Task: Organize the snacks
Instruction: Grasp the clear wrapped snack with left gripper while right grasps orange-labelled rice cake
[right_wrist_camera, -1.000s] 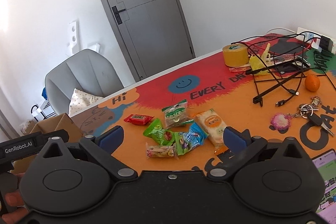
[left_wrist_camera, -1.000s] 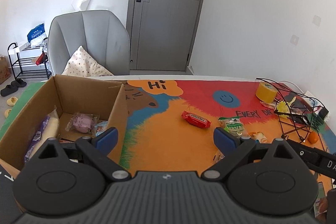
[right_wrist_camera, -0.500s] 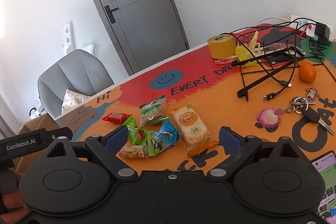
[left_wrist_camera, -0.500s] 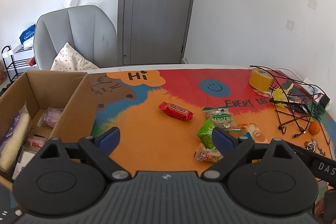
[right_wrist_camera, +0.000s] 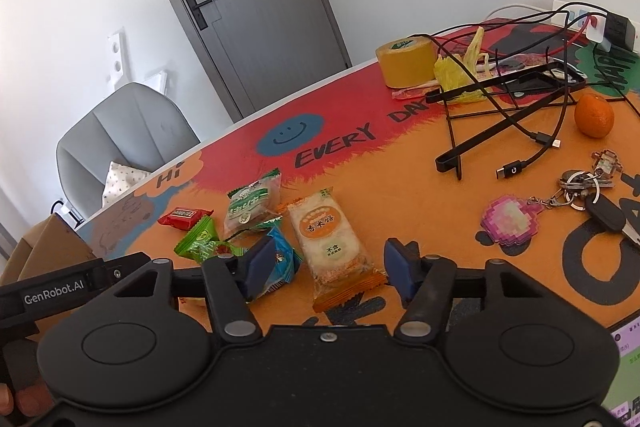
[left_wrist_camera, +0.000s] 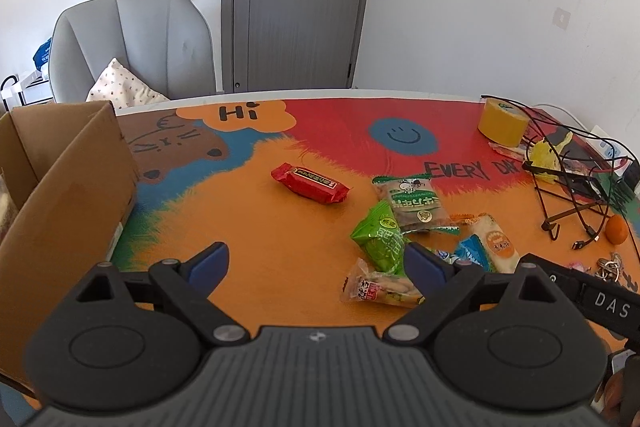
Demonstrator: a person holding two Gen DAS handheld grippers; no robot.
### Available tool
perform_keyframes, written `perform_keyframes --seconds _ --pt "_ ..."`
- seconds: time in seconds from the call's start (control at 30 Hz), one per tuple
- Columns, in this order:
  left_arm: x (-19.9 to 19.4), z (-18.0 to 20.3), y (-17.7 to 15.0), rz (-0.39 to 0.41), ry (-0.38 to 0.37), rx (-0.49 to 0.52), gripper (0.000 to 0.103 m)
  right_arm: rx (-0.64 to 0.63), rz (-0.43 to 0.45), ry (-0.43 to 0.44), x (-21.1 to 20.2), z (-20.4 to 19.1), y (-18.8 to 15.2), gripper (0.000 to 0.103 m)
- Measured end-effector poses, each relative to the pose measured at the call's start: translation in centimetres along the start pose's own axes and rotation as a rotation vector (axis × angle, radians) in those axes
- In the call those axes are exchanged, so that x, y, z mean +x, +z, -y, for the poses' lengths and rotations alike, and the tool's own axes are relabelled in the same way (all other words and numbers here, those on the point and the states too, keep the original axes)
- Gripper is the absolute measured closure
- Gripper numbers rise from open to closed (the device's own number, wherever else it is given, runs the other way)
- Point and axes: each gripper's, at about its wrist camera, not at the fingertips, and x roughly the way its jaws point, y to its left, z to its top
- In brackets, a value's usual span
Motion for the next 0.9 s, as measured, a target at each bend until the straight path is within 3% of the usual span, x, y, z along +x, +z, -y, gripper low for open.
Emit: perform_keyframes --seconds 0.27,0.4,0.9 --pt "2.4 1.4 -0.4 -0.020 0.020 0.006 0.009 -0.010 -0.010 -0.007 2.0 0.3 -0.2 0.051" --pt "3.3 2.2 -0.8 -0.036 0.022 0.013 0.009 -0.006 -0.021 -0.011 2.6 0.6 -0.4 0.059" --pt "3.3 1.8 -2.9 -0.084 0.017 0.048 0.009 -0.006 -0.049 -0.006 1.0 -0.4 -2.0 0.060"
